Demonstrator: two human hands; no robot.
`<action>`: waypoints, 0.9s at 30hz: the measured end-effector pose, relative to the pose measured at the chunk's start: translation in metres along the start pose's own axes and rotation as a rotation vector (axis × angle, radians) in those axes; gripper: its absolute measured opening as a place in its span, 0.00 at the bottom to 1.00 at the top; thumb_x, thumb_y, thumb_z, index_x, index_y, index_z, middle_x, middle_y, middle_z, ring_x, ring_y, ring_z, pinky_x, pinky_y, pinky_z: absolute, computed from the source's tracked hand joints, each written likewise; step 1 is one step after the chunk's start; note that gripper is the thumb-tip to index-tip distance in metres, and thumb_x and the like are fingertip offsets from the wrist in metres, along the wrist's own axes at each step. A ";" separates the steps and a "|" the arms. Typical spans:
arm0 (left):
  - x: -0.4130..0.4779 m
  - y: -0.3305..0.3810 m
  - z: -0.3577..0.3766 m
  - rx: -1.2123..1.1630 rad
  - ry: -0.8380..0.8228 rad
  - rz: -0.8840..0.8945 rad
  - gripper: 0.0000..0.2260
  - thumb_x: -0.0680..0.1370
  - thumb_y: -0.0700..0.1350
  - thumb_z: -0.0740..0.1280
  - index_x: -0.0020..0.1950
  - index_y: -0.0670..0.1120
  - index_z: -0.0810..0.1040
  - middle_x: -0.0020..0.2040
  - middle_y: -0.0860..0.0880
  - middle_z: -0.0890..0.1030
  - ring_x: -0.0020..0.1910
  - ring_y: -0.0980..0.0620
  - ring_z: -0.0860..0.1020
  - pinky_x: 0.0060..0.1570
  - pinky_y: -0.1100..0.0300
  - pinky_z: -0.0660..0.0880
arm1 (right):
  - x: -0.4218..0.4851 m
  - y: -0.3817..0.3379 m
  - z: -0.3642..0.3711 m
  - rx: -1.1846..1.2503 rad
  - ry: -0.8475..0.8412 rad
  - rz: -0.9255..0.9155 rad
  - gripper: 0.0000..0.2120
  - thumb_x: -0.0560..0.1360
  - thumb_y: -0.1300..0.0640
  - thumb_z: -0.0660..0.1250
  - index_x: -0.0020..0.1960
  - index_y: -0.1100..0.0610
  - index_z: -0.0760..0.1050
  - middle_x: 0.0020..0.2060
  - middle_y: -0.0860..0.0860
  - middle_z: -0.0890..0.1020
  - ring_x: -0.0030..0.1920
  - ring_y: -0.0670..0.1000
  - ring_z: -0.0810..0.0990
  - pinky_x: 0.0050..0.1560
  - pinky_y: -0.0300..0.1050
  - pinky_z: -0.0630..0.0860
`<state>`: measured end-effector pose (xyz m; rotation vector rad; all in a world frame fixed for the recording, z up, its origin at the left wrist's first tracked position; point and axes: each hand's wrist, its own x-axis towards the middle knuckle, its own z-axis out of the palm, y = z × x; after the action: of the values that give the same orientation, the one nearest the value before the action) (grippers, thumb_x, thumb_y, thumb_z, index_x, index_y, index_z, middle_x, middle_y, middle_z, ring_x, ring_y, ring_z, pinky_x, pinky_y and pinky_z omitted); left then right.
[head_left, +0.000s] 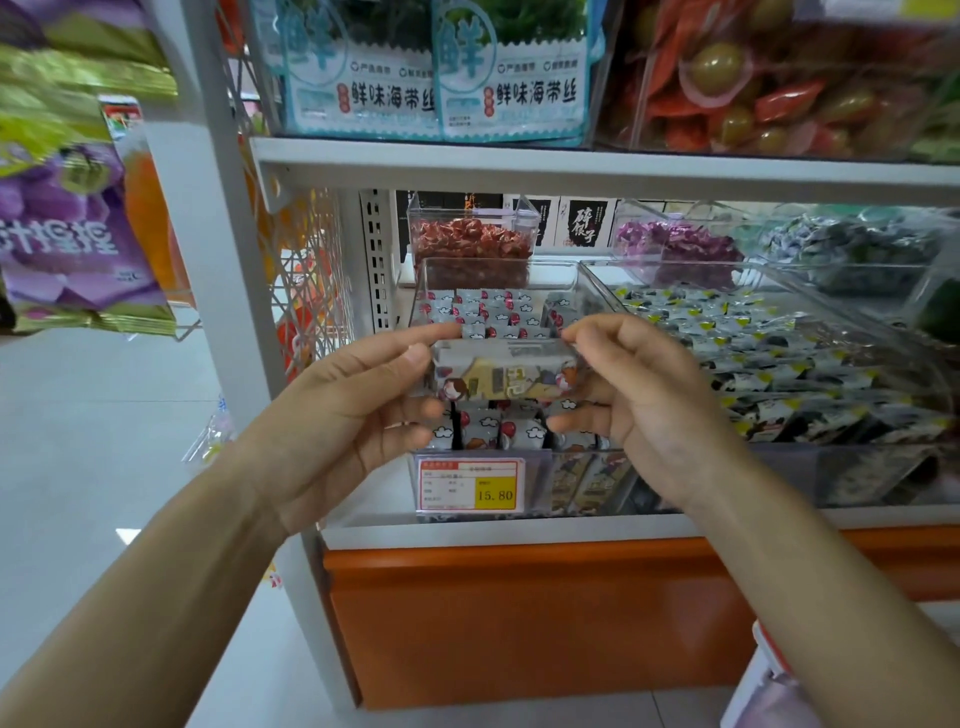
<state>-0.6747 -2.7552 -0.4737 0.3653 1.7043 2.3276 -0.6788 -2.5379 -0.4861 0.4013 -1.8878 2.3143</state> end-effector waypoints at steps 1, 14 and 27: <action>0.000 0.000 -0.001 0.018 -0.007 0.003 0.15 0.69 0.44 0.66 0.54 0.51 0.83 0.42 0.47 0.79 0.32 0.57 0.78 0.31 0.66 0.77 | 0.000 0.000 0.001 -0.033 0.007 -0.019 0.01 0.71 0.57 0.68 0.42 0.54 0.77 0.39 0.51 0.75 0.37 0.47 0.79 0.31 0.43 0.79; 0.003 -0.005 0.002 0.520 0.106 0.179 0.14 0.75 0.40 0.66 0.58 0.52 0.79 0.51 0.50 0.83 0.47 0.51 0.83 0.45 0.63 0.79 | -0.003 -0.001 0.005 -0.367 0.036 -0.164 0.05 0.72 0.62 0.69 0.43 0.53 0.82 0.40 0.50 0.85 0.40 0.49 0.83 0.39 0.41 0.80; 0.002 -0.007 0.010 0.602 0.193 0.235 0.04 0.73 0.43 0.69 0.40 0.44 0.81 0.36 0.42 0.80 0.28 0.54 0.76 0.29 0.66 0.75 | -0.009 0.001 0.016 -0.659 0.099 -0.355 0.05 0.74 0.59 0.68 0.39 0.54 0.79 0.35 0.46 0.82 0.37 0.43 0.79 0.38 0.32 0.74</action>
<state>-0.6733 -2.7439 -0.4770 0.4753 2.5746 1.9901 -0.6686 -2.5529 -0.4865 0.4705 -2.1657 1.3690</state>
